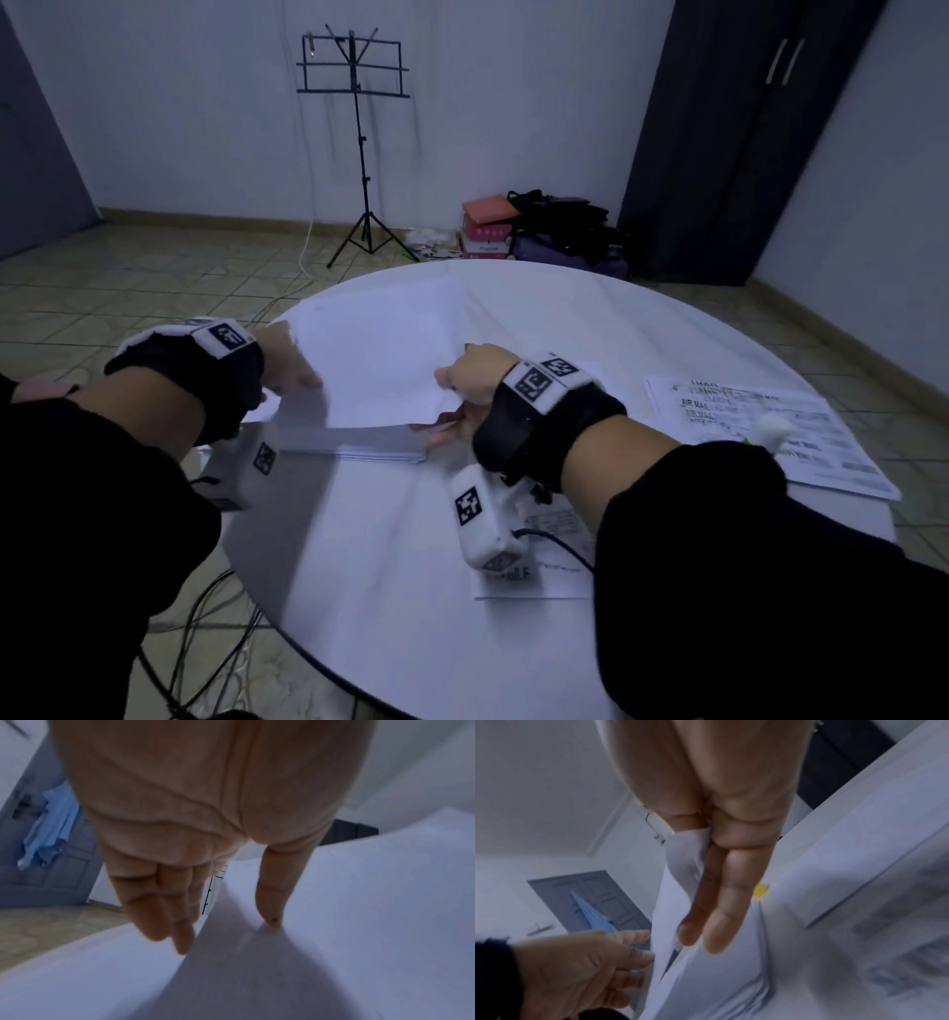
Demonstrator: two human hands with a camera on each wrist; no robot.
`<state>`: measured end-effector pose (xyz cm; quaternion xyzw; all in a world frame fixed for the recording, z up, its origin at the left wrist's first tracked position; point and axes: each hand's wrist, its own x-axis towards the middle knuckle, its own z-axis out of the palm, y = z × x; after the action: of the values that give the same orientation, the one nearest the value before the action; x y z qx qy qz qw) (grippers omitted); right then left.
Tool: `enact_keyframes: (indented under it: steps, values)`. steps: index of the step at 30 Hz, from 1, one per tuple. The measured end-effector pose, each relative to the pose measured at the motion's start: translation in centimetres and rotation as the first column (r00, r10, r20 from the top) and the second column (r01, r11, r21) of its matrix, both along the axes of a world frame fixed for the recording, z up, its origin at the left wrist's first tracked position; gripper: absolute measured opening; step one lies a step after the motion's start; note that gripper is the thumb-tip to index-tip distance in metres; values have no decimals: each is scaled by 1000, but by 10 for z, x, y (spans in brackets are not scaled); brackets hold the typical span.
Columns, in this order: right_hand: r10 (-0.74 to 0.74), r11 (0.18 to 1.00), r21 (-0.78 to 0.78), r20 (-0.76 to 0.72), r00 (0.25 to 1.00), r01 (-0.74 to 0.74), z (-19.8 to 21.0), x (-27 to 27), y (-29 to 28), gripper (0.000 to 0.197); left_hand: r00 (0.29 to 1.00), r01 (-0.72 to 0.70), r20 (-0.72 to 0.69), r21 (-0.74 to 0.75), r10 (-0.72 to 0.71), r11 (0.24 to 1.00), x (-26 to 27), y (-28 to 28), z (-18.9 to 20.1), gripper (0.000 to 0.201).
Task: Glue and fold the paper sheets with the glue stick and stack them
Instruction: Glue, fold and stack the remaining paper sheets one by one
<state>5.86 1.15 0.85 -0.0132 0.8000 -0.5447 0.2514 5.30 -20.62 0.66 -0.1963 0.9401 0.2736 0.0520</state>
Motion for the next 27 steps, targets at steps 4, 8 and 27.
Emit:
enact_keyframes:
  steps: [4,8,27]
  values:
    - [-165,961,-194,162,973,195,0,15,63,46,985,68,-174,374,-2,925,13,28,15,80]
    - [-253,950,-158,110,961,268,-5,35,132,58,962,203,-248,391,-109,898,37,75,18,66]
    - [11,783,621,54,998,-42,-23,84,222,28,821,549,175,16,-543,835,95,164,-19,29]
